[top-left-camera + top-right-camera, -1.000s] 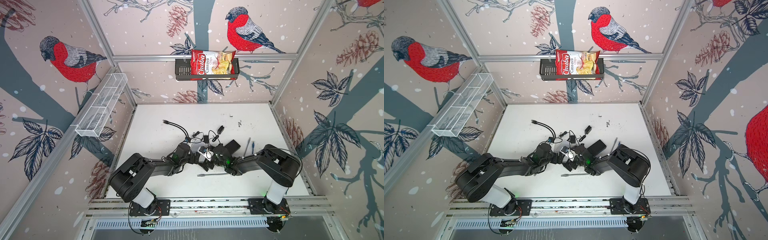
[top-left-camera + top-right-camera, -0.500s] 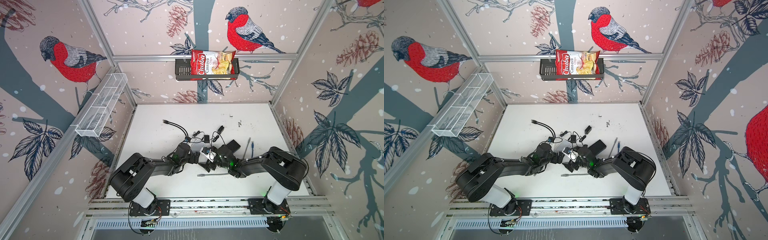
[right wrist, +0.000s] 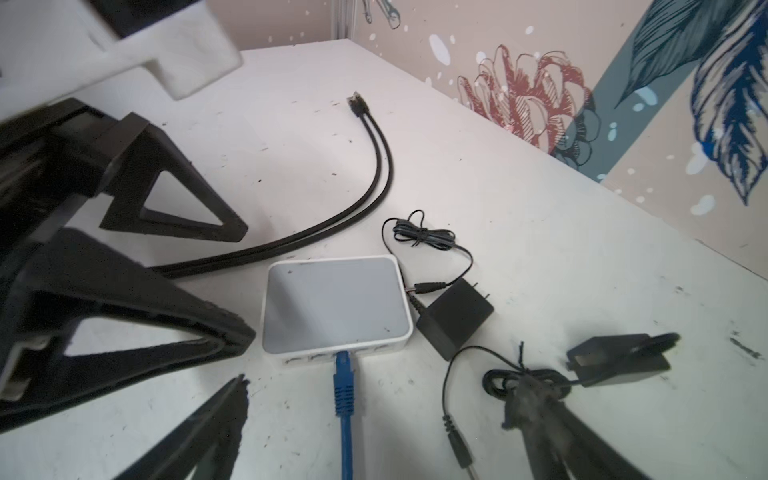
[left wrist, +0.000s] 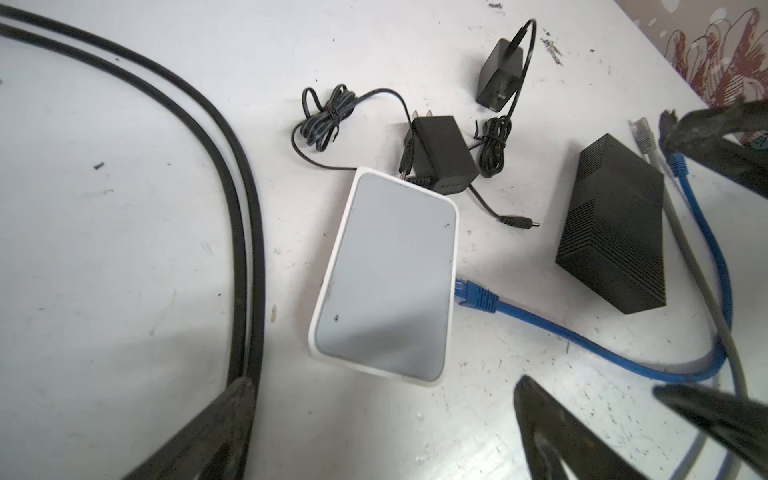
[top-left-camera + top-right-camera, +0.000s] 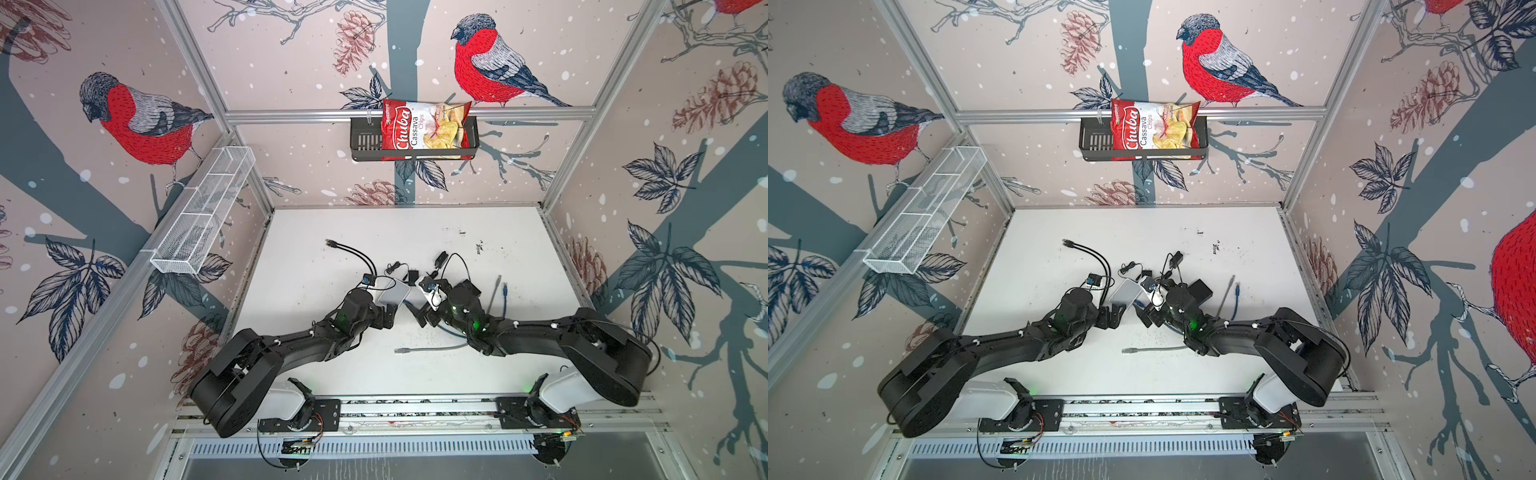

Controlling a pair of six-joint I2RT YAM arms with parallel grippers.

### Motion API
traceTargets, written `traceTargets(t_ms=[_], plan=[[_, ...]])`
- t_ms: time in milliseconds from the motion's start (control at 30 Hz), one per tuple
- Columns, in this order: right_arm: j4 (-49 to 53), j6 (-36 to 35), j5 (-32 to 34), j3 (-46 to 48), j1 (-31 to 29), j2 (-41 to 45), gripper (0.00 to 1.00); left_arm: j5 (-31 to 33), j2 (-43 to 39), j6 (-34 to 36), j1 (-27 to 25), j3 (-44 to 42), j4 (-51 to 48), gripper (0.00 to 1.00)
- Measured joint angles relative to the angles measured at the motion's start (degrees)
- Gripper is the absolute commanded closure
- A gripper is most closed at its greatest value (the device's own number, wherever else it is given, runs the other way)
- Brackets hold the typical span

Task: Insert the plug into the switch port
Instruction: 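Move the right gripper to the grey ethernet cable and grasp its plug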

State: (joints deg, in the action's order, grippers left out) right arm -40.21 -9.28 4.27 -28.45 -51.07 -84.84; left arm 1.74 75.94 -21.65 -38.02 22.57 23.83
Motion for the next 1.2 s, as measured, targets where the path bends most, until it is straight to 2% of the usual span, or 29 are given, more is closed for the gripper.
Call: traceTargets(t_ms=[200,333,667,867,1000,1200], plan=[[0.4,2.3,0.3,1.9,0.9,6.8,0.01,0.0,-5.6,2.2,0.0,-3.0,0.4,0.04],[1.9,-0.5,-0.3,2.8,-1.5,10.3,0.00,0.0,-9.0,2.8,0.0,-5.0,0.4,0.04],[18.4,-13.5,-4.2,-0.6,-5.0,9.7,0.32,3.1,-14.3,4.0,0.0,-7.4,-0.2,0.04],[24.5,-17.8,-9.5,-0.9,-7.3,9.0,0.36,6.0,-16.5,4.0,0.0,-9.3,-0.5,0.04],[26.6,-19.2,-12.2,-0.9,-8.8,6.9,0.43,7.3,-17.3,4.0,0.0,-10.1,-0.4,0.04],[28.3,-20.5,-14.1,-2.0,-11.3,2.2,0.49,8.1,-17.9,4.0,0.0,-10.5,-0.4,0.04]])
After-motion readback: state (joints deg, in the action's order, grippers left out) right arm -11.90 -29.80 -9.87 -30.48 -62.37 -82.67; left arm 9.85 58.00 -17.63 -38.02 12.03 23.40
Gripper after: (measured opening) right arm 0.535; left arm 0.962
